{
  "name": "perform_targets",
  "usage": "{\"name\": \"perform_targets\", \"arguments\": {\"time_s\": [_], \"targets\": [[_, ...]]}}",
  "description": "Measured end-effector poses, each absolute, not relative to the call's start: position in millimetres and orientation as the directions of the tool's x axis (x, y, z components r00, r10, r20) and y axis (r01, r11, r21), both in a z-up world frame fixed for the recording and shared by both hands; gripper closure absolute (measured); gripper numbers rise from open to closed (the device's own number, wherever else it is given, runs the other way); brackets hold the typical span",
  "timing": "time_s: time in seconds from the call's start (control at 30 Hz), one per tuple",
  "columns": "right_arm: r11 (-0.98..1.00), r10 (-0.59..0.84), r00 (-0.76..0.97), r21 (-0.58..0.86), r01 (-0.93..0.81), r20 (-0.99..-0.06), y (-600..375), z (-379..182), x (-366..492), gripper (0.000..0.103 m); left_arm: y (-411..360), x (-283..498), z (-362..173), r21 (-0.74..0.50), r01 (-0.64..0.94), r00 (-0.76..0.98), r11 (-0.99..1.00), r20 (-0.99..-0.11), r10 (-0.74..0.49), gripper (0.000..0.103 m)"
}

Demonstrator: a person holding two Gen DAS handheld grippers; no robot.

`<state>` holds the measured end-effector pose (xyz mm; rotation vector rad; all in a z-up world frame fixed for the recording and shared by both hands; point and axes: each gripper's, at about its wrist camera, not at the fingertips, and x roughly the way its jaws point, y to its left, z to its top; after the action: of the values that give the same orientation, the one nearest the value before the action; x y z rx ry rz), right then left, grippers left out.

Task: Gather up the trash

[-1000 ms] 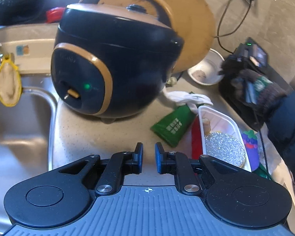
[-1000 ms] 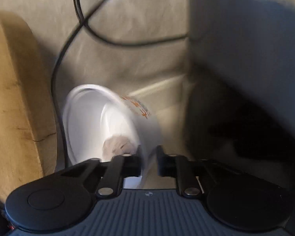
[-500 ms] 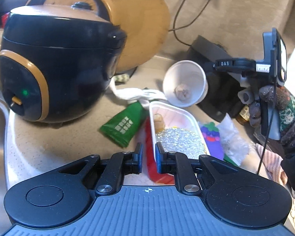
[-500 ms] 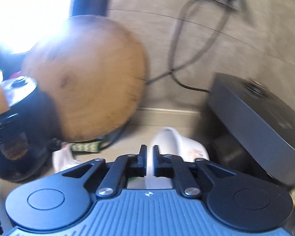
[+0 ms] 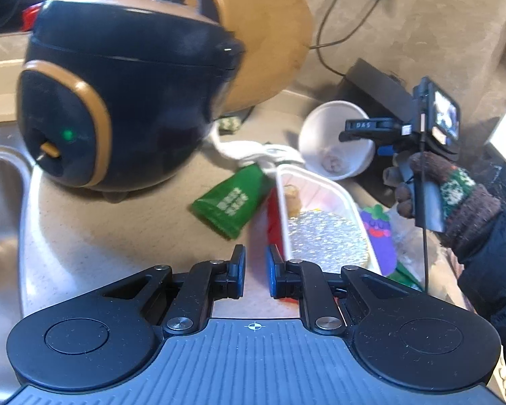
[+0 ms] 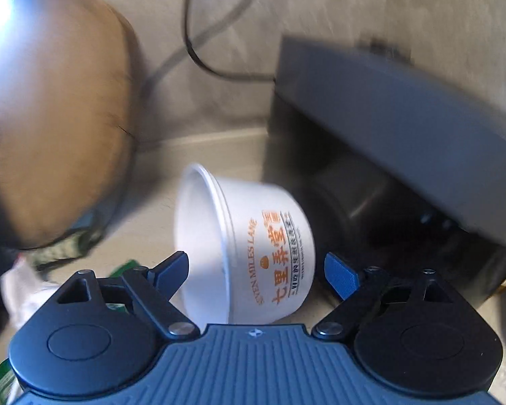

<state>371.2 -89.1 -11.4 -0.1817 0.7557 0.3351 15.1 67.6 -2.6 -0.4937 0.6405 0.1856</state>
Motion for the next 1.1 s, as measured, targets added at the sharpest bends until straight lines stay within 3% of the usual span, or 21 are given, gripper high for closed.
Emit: {"name": "perform_targets", "arguments": {"time_s": [0.1,0.17,0.27,0.37,0.43,0.57,0.67,0.73,0.93,1.03,1.1], "targets": [[0.955,0.219,0.637,0.028,-0.295,-0.739,-89.6,-33.6,390.7,0.014,76.2,10.3,-4.9,-0.379,-0.355,0.778,0.855,-0.626,0.046,0.088],[0.952,0.247,0.649,0.058,-0.299,-0.719,-90.2,-36.8,395.1,0.015,80.7,7.2,-5.4,-0.378,-0.376,0.774,0.846,-0.630,0.062,0.088],[0.880,0.417,0.623,0.124,-0.458,-0.662,-81.5,-17.0,377.6,0.016,86.2,7.4,-4.4,-0.380,-0.382,0.775,0.843,-0.628,0.068,0.088],[0.709,0.652,0.455,0.274,-0.650,-0.607,-76.9,9.3,350.9,0.015,89.7,19.9,8.4,-0.391,-0.341,0.802,0.855,-0.596,0.047,0.088],[0.676,0.690,0.442,0.295,-0.675,-0.573,-80.2,22.3,332.9,0.015,90.7,37.9,26.9,-0.388,-0.277,0.835,0.879,-0.550,0.020,0.088],[0.748,0.624,0.529,0.243,-0.618,-0.575,-102.9,34.8,308.0,0.014,92.8,89.2,61.0,-0.363,-0.181,0.878,0.914,-0.478,-0.016,0.087],[0.784,0.583,0.579,0.210,-0.584,-0.570,-133.8,39.3,287.3,0.011,98.9,143.2,74.4,-0.385,-0.192,0.870,0.903,-0.493,-0.025,0.087],[0.813,0.551,0.604,0.208,-0.543,-0.576,-157.5,36.7,278.9,0.003,97.6,180.7,77.5,-0.367,-0.194,0.859,0.910,-0.511,-0.023,0.087],[0.856,0.490,0.604,0.216,-0.470,-0.629,-203.7,1.0,267.8,0.002,61.4,247.9,65.8,-0.130,-0.090,0.803,0.987,-0.596,-0.006,0.084],[0.868,0.473,0.578,0.241,-0.434,-0.665,-214.1,-23.3,264.2,0.002,47.8,271.3,54.8,0.029,-0.101,0.792,0.994,-0.602,0.098,0.084],[0.877,0.462,0.550,0.267,-0.398,-0.696,-216.9,-37.8,266.8,0.002,52.6,282.1,52.9,0.004,-0.164,0.795,0.986,-0.592,0.134,0.084]]}}
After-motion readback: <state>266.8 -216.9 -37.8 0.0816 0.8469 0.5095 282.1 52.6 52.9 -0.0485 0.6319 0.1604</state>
